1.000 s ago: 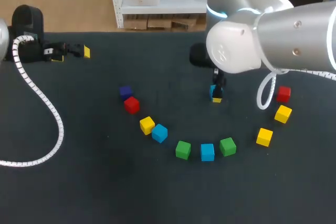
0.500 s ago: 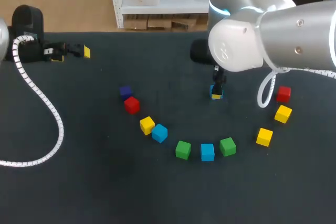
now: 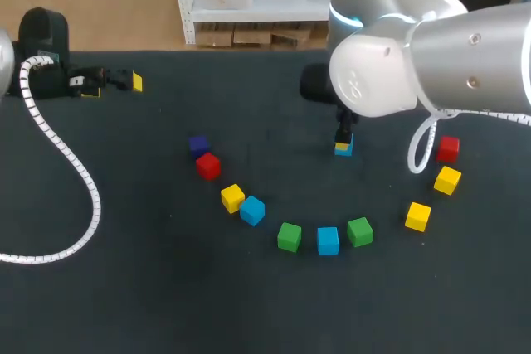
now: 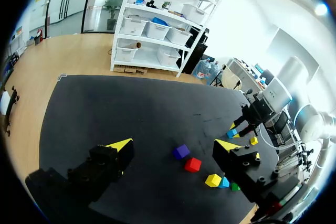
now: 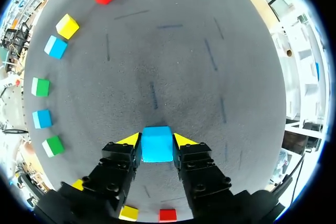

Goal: Place the blue cubes, place green cubes on the blue cubes, place the yellow cubes on the green cubes, then place the red cubes on the yellow cubes, and place purple cube on the red cubes.

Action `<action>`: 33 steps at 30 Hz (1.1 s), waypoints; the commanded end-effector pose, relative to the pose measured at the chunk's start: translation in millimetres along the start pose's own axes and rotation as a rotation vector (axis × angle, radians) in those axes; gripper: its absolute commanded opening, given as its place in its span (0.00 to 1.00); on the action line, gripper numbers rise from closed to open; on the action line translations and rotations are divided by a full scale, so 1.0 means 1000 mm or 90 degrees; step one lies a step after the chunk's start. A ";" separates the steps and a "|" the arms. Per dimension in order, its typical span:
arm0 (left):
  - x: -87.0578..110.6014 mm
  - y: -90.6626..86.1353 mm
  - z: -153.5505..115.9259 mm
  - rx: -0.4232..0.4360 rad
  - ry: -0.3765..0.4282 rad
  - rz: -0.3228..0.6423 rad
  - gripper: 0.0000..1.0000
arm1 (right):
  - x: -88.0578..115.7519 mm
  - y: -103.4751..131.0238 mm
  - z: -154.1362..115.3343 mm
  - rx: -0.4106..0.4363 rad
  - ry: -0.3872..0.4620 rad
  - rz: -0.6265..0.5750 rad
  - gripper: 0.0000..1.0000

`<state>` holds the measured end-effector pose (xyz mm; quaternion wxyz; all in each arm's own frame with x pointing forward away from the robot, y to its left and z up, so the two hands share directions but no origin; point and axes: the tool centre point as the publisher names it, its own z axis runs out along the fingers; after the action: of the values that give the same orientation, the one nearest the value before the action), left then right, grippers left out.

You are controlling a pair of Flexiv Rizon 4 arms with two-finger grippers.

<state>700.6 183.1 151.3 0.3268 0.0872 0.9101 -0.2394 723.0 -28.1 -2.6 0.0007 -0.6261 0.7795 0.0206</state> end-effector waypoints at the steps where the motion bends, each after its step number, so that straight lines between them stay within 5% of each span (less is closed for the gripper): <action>1: 0.001 0.001 0.000 0.003 -0.003 0.001 1.00 | 0.002 0.001 -0.002 -0.001 -0.004 -0.001 0.20; 5: 0.001 0.001 0.000 0.003 -0.003 0.001 1.00 | 0.002 0.001 -0.002 -0.001 -0.007 -0.005 0.48; 7: 0.001 0.001 0.000 0.003 -0.003 0.001 1.00 | 0.001 0.001 -0.003 -0.002 -0.009 -0.006 0.93; 8: 0.001 0.001 0.000 0.003 -0.003 0.001 1.00 | 0.001 0.001 -0.003 -0.003 -0.010 -0.009 0.96; 22: 0.001 0.001 0.000 0.003 -0.003 0.001 1.00 | 0.001 0.015 -0.021 0.021 -0.005 -0.038 1.00; 33: 0.001 0.001 0.000 0.003 -0.003 0.001 1.00 | 0.012 0.067 -0.064 0.042 -0.059 -0.048 1.00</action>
<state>700.6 183.1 151.3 0.3268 0.0872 0.9101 -0.2394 689.5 -18.8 52.6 0.0199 -0.6531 0.7562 0.0348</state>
